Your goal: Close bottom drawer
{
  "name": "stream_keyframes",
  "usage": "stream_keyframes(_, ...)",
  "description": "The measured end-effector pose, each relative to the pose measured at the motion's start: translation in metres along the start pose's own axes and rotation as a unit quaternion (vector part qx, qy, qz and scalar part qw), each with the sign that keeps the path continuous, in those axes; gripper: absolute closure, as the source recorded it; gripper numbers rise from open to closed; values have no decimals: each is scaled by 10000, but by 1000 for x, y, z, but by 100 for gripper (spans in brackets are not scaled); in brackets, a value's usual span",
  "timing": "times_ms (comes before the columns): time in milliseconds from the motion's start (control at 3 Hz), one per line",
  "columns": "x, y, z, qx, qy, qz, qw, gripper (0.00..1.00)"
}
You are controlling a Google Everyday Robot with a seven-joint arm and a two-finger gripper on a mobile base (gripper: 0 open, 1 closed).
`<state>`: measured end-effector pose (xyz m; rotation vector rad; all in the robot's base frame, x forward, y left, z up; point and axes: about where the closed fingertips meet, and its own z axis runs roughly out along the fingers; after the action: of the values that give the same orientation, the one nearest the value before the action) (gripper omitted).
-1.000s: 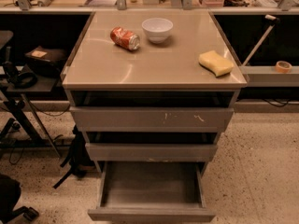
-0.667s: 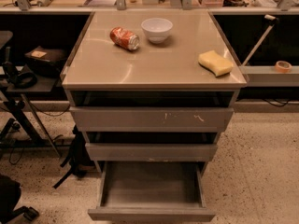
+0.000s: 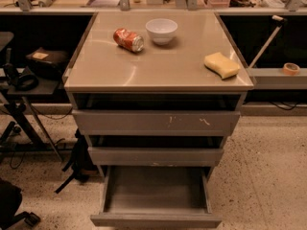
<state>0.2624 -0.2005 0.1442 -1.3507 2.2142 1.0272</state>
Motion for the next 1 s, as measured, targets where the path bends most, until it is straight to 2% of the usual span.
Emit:
stream_keyframes(333, -13, -34, 25, -103, -224, -11, 9997, 0)
stream_keyframes(667, -47, -65, 16, 323, -515, -182, 9980, 0)
stream_keyframes(1000, -65, -76, 2, 639, -632, -327, 9954, 0)
